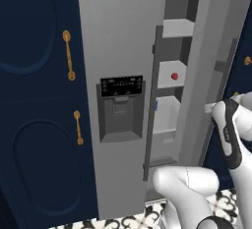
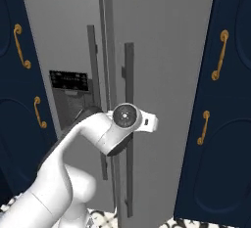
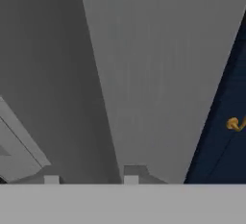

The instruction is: Take the strawberry from the fridge and place it on top of the pancake, located on the dining counter.

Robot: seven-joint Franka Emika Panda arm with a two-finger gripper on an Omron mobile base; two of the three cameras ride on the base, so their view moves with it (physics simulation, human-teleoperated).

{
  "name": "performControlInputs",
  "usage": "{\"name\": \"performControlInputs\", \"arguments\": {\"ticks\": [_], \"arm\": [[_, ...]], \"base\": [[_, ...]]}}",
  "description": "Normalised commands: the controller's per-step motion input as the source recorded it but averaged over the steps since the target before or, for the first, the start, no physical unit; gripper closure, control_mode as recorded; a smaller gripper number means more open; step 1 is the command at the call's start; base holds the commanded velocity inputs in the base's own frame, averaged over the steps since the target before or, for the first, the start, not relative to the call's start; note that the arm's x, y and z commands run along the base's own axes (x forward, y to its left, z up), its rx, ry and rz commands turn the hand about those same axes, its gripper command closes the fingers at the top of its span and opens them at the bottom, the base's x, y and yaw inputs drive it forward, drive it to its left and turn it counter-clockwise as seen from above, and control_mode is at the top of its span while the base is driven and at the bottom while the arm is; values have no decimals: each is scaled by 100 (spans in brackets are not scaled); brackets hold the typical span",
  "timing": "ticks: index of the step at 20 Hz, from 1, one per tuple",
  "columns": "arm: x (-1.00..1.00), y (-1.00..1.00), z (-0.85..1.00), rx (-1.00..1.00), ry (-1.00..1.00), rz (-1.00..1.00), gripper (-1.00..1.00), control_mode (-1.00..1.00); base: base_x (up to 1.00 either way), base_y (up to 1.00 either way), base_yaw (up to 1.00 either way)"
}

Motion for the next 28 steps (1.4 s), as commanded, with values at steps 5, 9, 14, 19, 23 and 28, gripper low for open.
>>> {"name": "performControlInputs", "arguments": {"ticks": [5, 9, 14, 19, 23, 28], "arm": [[-100, -94, 15, 8, 17, -11, -100, -100], [-97, -19, 49, -3, 29, -19, -100, -100], [-41, 93, 33, -45, 37, -11, -100, -100], [48, 60, 0, -70, 46, 4, -100, -100], [56, 16, 27, -55, 38, 7, -100, -100], [50, -2, 37, -41, 26, 10, -100, -100]], "base": [[0, 0, 0], [0, 0, 0], [0, 0, 0], [0, 0, 0], [0, 0, 0], [0, 0, 0]]}}
